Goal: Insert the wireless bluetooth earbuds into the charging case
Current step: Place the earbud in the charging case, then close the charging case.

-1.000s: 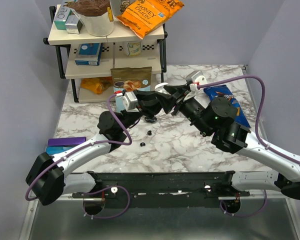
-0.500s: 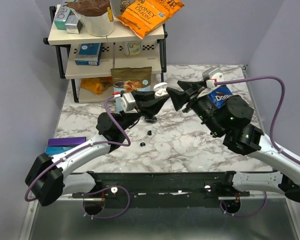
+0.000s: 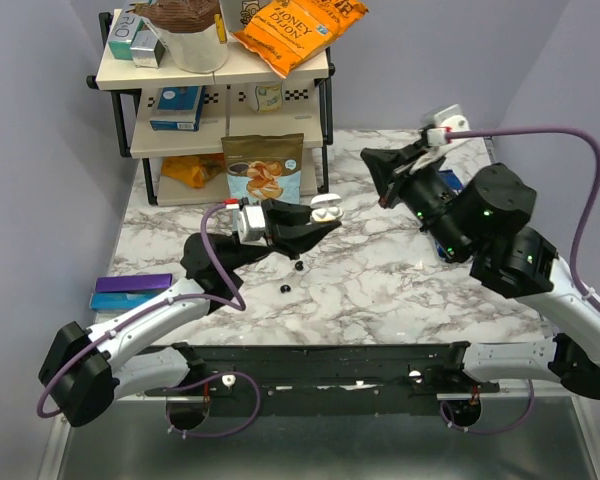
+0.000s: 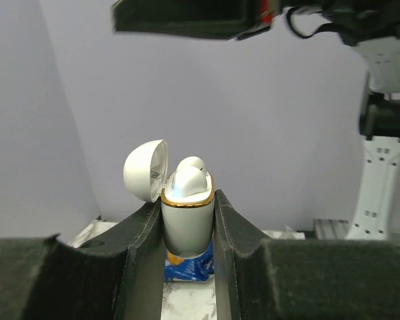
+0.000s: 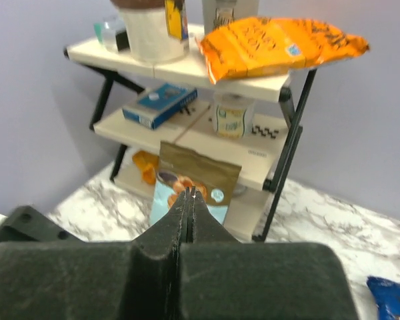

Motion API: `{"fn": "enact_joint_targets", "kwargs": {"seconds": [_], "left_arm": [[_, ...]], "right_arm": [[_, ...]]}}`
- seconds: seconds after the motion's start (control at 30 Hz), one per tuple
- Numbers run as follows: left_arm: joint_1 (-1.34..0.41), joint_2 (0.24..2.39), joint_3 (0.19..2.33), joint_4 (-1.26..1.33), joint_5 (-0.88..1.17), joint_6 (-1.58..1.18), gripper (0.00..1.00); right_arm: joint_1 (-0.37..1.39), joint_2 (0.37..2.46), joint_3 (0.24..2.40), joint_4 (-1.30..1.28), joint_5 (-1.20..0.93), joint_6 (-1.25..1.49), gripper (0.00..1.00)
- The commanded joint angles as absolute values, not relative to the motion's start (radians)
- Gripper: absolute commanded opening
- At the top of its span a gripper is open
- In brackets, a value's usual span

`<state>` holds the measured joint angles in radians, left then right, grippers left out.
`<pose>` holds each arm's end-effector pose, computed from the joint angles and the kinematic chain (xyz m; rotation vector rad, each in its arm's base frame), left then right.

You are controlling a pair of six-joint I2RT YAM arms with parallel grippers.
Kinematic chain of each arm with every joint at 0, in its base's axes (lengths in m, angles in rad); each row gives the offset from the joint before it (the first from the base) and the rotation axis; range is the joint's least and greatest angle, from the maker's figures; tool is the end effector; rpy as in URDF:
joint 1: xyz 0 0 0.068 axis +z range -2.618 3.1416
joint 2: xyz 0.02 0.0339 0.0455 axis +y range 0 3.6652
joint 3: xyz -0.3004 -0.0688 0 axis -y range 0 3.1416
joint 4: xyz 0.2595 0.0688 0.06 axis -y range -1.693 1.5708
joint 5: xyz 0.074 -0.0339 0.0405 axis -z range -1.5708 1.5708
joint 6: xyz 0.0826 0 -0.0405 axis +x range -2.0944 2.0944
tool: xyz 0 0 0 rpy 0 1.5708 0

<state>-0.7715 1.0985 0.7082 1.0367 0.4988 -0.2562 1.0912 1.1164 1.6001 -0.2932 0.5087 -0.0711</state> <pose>0.1611 -0.2118 0.4260 0.7208 0.8050 -1.1627 0.1434 0.1886 0.5849 -0.3878 1.3689 0.4946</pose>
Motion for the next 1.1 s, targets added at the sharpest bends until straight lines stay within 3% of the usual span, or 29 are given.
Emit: {"fn": "enact_joint_targets", "kwargs": {"seconds": [0.0,0.67,1.07], "left_arm": [[-0.769,1.025,0.667,1.0,0.676,-0.259,0.0],[-0.769,0.98,0.657,0.954,0.647,-0.213,0.0],[-0.769,0.999,0.669,0.948,0.603,-0.199,0.0]], "right_arm": [[1.089,1.169,1.67,-0.558,0.486,-0.058,0.01],[1.089,1.223,1.709,-0.733,0.163,-0.006,0.01],[1.088,1.197,1.664,-0.735,0.098,-0.003,0.01]]}}
